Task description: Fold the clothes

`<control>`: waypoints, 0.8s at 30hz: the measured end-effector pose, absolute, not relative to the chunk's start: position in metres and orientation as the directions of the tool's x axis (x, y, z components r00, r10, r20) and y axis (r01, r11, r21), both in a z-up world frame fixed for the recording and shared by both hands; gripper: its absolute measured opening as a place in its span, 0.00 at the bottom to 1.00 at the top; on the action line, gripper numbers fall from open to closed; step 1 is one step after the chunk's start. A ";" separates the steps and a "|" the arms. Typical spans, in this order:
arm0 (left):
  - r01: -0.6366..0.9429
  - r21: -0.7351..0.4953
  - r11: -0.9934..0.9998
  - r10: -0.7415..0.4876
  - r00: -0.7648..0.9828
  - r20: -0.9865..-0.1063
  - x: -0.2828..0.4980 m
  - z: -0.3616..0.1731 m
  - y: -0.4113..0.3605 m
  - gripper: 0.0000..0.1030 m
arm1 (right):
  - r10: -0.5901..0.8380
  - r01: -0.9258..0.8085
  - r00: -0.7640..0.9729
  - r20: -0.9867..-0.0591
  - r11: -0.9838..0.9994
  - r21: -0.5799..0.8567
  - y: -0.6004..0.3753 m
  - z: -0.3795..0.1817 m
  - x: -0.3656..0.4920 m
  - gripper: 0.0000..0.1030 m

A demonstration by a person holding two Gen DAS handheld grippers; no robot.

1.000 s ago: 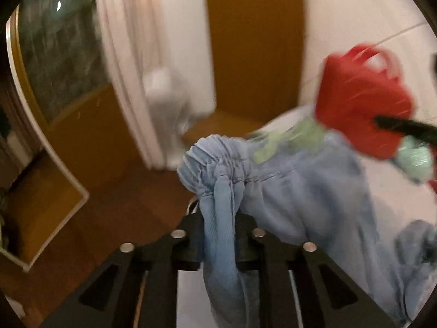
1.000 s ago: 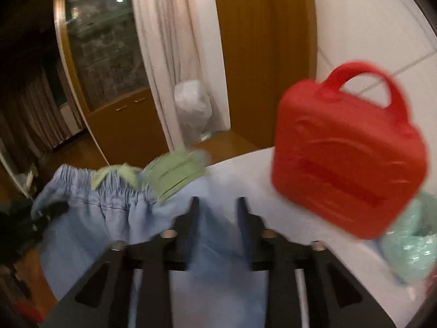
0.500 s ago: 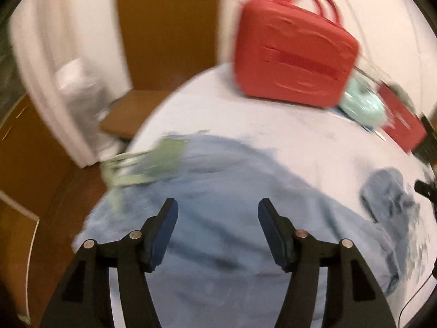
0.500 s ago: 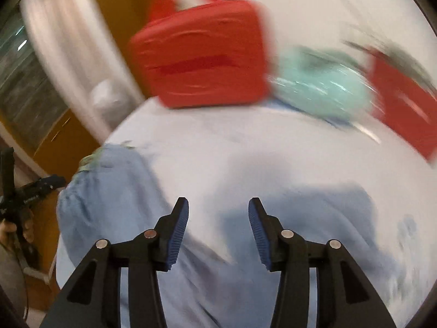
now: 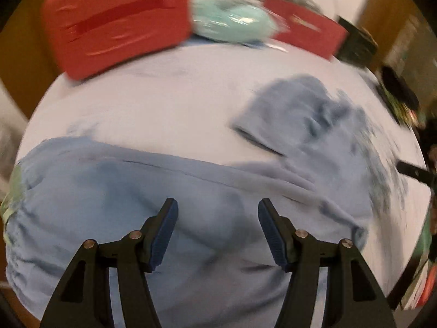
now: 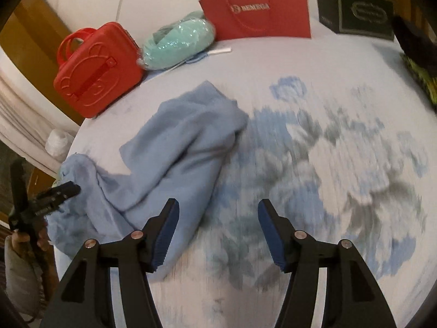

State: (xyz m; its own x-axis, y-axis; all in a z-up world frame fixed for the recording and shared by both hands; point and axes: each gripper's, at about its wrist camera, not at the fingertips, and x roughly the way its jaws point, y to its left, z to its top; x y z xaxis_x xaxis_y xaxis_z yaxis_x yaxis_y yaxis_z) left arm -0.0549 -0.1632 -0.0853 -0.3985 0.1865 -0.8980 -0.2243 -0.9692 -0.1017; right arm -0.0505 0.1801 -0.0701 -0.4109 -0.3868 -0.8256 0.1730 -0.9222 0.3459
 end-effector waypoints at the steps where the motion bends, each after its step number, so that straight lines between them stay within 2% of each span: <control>1: -0.241 -0.100 -0.965 0.191 -0.390 -0.901 -0.055 -0.087 -0.155 0.60 | -0.393 0.168 -0.406 -0.825 -0.920 0.355 0.182 -0.072 -0.047 0.58; 8: -0.289 -0.069 -0.955 0.174 -0.355 -0.918 -0.064 -0.104 -0.122 0.60 | -0.429 0.186 -0.370 -0.824 -0.903 0.387 0.182 -0.083 -0.031 0.59; 12: -0.318 -0.021 -0.948 0.144 -0.367 -0.919 -0.068 -0.111 -0.114 0.60 | -0.454 0.231 -0.342 -0.823 -0.889 0.395 0.177 -0.085 -0.021 0.67; 13: -0.319 -0.012 -0.948 0.137 -0.374 -0.917 -0.069 -0.113 -0.113 0.56 | -0.450 0.240 -0.333 -0.828 -0.890 0.387 0.174 -0.087 -0.019 0.67; 14: -0.316 -0.003 -0.949 0.129 -0.379 -0.916 -0.069 -0.114 -0.114 0.27 | -0.444 0.245 -0.325 -0.835 -0.892 0.379 0.172 -0.089 -0.018 0.67; 15: -0.315 -0.003 -0.949 0.129 -0.379 -0.916 -0.070 -0.116 -0.114 0.11 | -0.441 0.245 -0.318 -0.840 -0.894 0.376 0.170 -0.092 -0.017 0.67; 16: -0.307 -0.010 -0.952 0.133 -0.379 -0.916 -0.072 -0.117 -0.115 0.05 | -0.440 0.238 -0.315 -0.841 -0.894 0.379 0.169 -0.094 -0.017 0.67; 20: -0.249 -0.002 -0.969 0.115 -0.443 -0.889 -0.085 -0.100 -0.127 0.03 | -0.445 0.223 -0.309 -0.840 -0.893 0.392 0.163 -0.099 -0.017 0.67; 24: -0.064 0.059 -0.996 -0.005 -0.630 -0.776 -0.118 -0.040 -0.179 0.00 | -0.456 0.245 -0.317 -0.832 -0.886 0.393 0.154 -0.093 -0.019 0.67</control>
State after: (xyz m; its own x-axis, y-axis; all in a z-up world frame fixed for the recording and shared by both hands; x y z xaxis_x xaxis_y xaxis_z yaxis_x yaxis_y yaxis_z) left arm -0.1177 -0.1787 -0.0396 -0.6304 -0.0050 -0.7762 -0.0643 -0.9962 0.0586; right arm -0.0193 0.1542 -0.0931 -0.3167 -0.4563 -0.8316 0.2451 -0.8863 0.3930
